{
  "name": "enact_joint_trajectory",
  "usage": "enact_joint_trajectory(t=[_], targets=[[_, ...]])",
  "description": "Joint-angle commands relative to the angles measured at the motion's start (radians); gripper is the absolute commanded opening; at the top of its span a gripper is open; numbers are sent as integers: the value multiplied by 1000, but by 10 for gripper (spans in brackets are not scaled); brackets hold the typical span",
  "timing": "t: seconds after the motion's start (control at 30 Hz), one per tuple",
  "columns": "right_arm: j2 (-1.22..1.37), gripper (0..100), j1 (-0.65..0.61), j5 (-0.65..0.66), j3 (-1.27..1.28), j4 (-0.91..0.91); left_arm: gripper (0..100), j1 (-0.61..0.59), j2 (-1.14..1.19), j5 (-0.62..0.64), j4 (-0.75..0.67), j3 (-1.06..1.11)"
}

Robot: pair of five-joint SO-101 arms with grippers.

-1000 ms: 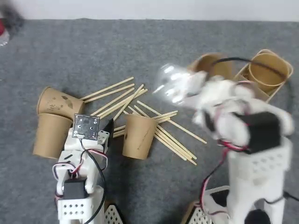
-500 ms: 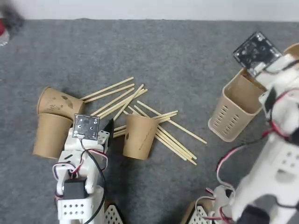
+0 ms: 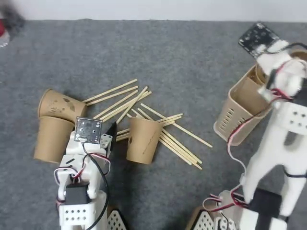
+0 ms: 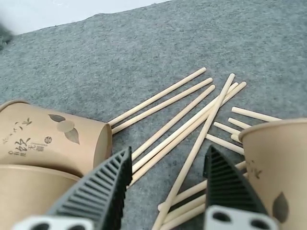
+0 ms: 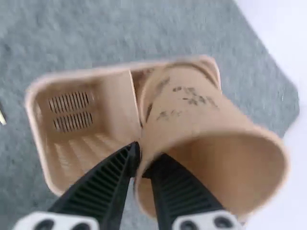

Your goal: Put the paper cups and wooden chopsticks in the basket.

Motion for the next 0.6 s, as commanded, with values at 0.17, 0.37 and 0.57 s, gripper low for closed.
enact_joint_trajectory(t=[0.17,0.37,0.57], targets=[[-21,292,-70,-94,-49,-21,236,8,-14,-9,2,-7],[-38,237,-36,-66,-49,-28,236,8,-14,-9,0,-7],[-124,236,-245,-224,-43,111,236,8,-14,-9,0,-7]])
